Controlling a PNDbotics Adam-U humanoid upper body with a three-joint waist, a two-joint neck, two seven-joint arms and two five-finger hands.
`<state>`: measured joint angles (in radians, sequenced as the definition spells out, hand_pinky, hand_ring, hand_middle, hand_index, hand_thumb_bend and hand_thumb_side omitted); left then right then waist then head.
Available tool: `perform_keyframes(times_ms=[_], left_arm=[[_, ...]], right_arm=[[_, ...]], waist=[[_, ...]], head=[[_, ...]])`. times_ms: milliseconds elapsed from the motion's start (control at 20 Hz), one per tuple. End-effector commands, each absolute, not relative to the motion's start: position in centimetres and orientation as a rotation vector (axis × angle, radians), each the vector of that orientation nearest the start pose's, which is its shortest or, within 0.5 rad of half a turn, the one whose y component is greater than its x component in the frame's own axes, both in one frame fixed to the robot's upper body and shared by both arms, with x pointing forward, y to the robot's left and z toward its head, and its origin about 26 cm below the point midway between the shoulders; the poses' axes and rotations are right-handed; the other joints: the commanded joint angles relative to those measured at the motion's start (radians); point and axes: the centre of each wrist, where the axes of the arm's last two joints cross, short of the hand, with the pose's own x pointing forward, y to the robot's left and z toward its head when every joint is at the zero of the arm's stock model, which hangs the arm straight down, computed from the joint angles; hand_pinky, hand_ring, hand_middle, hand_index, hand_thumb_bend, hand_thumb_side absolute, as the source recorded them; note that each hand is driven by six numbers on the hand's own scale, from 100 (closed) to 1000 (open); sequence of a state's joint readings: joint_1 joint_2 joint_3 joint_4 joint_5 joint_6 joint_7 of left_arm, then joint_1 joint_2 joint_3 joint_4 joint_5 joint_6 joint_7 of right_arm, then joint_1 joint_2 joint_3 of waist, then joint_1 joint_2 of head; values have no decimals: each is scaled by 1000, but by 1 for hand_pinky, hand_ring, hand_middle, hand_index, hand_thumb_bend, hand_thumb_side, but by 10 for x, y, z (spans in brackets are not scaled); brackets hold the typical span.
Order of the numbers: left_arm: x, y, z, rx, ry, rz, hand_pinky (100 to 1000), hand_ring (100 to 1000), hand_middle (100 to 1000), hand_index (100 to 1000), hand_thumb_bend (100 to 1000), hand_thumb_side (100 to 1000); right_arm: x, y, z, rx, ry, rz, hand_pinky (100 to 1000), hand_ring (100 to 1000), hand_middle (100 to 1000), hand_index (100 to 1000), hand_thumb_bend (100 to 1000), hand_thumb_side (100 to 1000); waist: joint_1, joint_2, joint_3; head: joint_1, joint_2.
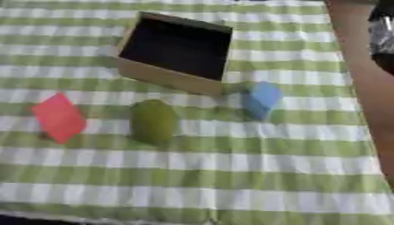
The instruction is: Pick up objects on the table and place them in the box.
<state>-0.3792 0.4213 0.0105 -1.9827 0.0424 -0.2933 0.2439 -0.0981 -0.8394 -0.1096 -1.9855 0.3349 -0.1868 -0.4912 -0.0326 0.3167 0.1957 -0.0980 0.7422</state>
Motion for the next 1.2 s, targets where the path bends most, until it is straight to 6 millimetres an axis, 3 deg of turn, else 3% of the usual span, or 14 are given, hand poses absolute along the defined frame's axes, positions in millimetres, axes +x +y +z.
perform_keyframes(times_ms=[50,450,700,1000,1200], left_arm=[[304,271,239,-295,3543,281,745,749,725,884,148,586],[304,273,239,-320,3539,293,744,750,726,884,141,592],[303,274,240,-338,3532,305,744,750,726,885,137,598],[303,275,242,-353,3522,327,744,750,726,885,130,601],[303,276,243,-361,3517,345,744,751,727,885,126,601]], right_arm=[[270,-363,236,1519,3102,-778,864,887,640,846,100,470],[269,-364,237,1568,3076,-793,865,892,650,851,100,470],[266,-370,239,1673,2985,-907,871,906,689,867,100,424],[264,-374,249,1773,2790,-1200,882,922,768,895,100,247],[264,-375,258,1822,2580,-1498,893,925,830,910,100,198]], waist=[[-10,-28,-4],[-13,-10,-9],[-22,6,-8],[-27,21,-7],[-26,23,-8]], head=[[-3,-29],[-1,-53],[4,-55],[7,-54],[9,-52]])
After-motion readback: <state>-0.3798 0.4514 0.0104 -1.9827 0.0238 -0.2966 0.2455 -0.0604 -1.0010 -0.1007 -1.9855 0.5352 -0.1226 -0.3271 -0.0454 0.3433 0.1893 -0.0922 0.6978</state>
